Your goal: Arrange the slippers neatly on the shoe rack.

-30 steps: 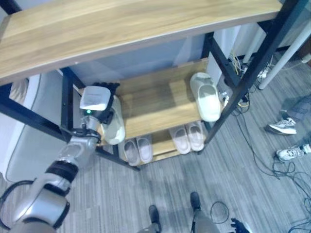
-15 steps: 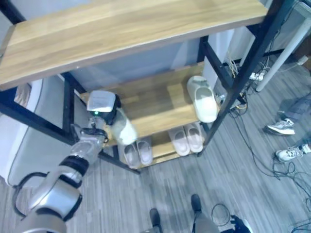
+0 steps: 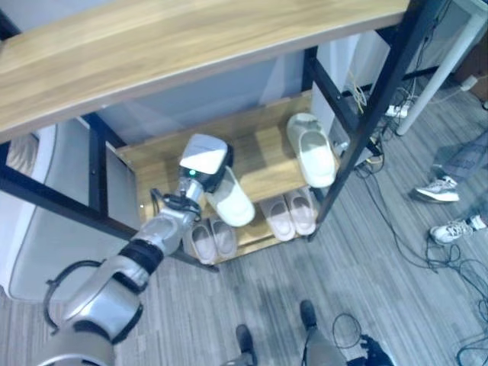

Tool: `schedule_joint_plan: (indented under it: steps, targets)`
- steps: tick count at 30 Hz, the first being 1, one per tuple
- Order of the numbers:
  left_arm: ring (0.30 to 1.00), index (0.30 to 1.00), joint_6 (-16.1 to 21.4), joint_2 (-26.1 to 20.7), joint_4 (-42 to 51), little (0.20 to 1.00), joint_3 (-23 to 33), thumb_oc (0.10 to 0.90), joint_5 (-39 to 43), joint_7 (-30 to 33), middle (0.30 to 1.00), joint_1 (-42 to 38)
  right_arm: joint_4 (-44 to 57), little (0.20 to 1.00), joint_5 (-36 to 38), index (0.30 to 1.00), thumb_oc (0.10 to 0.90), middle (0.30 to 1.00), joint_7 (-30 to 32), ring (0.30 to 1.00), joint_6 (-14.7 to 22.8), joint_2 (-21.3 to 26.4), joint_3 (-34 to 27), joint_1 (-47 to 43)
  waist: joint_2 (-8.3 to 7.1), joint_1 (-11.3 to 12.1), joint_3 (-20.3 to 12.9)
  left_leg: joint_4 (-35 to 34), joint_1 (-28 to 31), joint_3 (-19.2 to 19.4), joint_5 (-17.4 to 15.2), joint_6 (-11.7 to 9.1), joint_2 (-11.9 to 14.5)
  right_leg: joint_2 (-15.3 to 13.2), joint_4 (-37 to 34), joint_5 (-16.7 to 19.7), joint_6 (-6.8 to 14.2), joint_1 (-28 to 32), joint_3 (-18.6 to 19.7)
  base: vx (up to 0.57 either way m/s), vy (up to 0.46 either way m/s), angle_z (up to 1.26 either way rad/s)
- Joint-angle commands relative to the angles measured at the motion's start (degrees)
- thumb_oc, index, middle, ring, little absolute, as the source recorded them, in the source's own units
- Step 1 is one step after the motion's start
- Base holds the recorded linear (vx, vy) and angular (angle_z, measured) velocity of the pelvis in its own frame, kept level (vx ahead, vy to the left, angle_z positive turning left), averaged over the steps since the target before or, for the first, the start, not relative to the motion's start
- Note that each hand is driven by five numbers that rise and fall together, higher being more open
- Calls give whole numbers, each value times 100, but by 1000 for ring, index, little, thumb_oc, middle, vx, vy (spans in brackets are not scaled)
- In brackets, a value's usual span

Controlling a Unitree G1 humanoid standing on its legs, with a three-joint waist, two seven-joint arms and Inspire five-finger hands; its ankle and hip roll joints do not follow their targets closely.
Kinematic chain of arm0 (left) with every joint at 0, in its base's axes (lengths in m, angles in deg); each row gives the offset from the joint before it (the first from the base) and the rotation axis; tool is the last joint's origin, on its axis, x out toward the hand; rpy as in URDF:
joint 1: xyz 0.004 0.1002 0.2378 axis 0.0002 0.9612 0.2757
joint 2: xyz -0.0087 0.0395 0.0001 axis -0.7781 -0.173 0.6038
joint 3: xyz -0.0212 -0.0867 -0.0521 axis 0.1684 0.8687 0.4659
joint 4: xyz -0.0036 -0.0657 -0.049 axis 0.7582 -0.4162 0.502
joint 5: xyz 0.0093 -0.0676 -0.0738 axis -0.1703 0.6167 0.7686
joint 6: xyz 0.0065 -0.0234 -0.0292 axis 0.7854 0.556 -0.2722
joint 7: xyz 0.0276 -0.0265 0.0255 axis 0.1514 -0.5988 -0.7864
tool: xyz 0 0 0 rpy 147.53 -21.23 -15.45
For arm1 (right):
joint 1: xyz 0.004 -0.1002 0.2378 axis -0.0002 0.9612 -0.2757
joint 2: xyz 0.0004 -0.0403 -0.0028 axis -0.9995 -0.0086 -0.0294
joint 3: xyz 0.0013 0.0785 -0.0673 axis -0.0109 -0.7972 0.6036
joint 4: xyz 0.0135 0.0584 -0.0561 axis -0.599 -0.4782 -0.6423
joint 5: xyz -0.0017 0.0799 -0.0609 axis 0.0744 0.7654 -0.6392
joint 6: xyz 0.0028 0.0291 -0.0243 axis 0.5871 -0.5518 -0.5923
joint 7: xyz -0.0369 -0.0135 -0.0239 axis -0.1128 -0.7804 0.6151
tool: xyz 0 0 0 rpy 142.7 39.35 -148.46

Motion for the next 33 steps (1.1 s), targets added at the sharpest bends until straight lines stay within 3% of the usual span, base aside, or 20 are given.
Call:
schedule_joint_plan:
  steps: [1,7,17,22,27,33]
  targets:
    - [300,300,193,406,-68,300,91,400,-182,338,300,-1047,27,900,118,900,800,900,189,900,37,361,42,-113,185,-104,163,-33,-208,-341,-460,75,-288,215,102,-790,262,121,-219,24,-25,-8]
    - [300,300,149,551,-107,300,-103,400,-334,376,300,-1385,157,900,344,900,800,900,307,900,97,466,-74,-366,167,-151,196,-33,-358,-294,-434,66,-271,218,96,-731,280,-62,-165,17,-20,-6]
    - [300,300,-58,596,-1010,300,-371,400,-329,430,300,-2041,254,900,616,900,800,900,495,900,257,547,-298,-241,125,-274,141,-33,-463,-178,-453,65,-212,234,128,-683,301,-268,-63,16,-11,-5]
    - [300,300,-205,815,-1351,300,-667,400,-433,513,300,-2721,214,900,588,900,800,900,512,900,284,556,-181,-306,116,-335,155,-33,-559,-197,-439,68,-192,251,137,-669,303,-371,-78,2,-3,-9]
    - [300,300,-319,1154,-2184,300,-953,400,-436,567,300,-3108,217,900,581,900,800,900,523,900,322,737,-38,-590,27,-399,143,-33,-657,-216,-419,58,-169,264,143,-632,309,-488,-87,0,0,0]
    - [300,300,-451,1097,-2450,300,-1148,400,-586,613,300,-3415,192,900,596,900,800,900,510,900,395,708,13,-556,-70,-434,109,-33,-758,-177,-424,60,-139,272,130,-591,322,-595,-62,0,0,0]
